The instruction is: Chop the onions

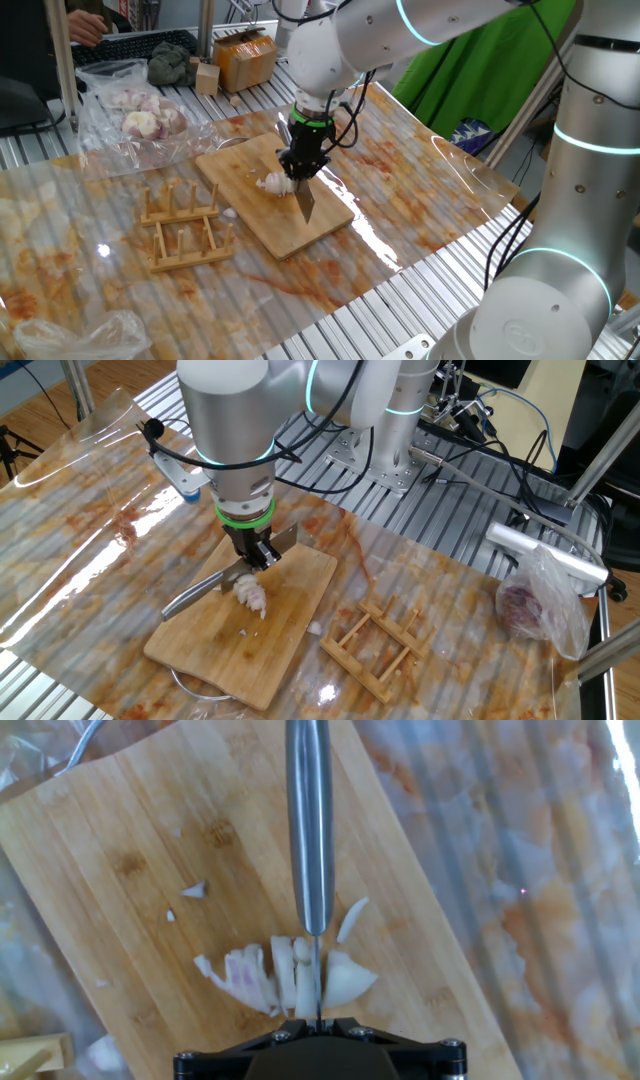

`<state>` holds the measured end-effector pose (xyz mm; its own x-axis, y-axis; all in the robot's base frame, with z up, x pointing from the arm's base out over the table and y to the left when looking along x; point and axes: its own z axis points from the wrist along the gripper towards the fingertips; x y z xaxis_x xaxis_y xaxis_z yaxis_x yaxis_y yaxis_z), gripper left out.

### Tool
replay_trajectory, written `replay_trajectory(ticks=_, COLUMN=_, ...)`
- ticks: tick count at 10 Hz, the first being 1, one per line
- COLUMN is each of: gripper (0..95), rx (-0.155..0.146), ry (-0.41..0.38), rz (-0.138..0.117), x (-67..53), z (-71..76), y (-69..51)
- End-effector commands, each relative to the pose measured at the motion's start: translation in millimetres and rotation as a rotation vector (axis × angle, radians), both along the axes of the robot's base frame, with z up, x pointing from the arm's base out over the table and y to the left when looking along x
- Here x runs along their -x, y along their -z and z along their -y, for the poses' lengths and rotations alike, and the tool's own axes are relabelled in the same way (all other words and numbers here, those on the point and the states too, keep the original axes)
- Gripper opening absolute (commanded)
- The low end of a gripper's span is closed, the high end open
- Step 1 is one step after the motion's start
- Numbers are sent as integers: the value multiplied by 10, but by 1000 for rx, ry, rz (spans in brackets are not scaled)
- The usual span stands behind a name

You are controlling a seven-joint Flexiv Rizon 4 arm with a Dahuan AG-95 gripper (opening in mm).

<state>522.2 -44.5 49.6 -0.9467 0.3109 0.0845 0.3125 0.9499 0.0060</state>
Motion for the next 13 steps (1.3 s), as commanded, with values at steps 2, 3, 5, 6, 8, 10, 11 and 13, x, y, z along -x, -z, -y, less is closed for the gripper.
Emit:
replay_trajectory(ticks=2, gripper=0, rx=-9, ry=8, rz=-8, x=14, z=-22, y=-83)
replay_trajectory(ticks=3, gripper=0, rx=-6, ry=4, rz=-16, x=20, z=-21, y=-130)
replay_trajectory(ticks=5, gripper=0, rx=-2, ry=4, rz=-19, x=29, z=-10, y=-195)
replay_trajectory(ticks=6, gripper=0, rx=5, ry=-2, rz=-22, x=33, z=-5, y=-222)
replay_trajectory(ticks=8, gripper=0, rx=21, ry=-17, rz=-28, x=44, z=8, y=-286)
replay_trajectory(ticks=10, gripper=0, rx=31, ry=-22, rz=-30, x=49, z=15, y=-313)
replay_trajectory(ticks=11, gripper=0, rx=49, ry=-27, rz=-31, x=52, z=20, y=-327)
replay_trajectory(ticks=13, gripper=0, rx=54, ry=-22, rz=-31, x=56, z=56, y=-345)
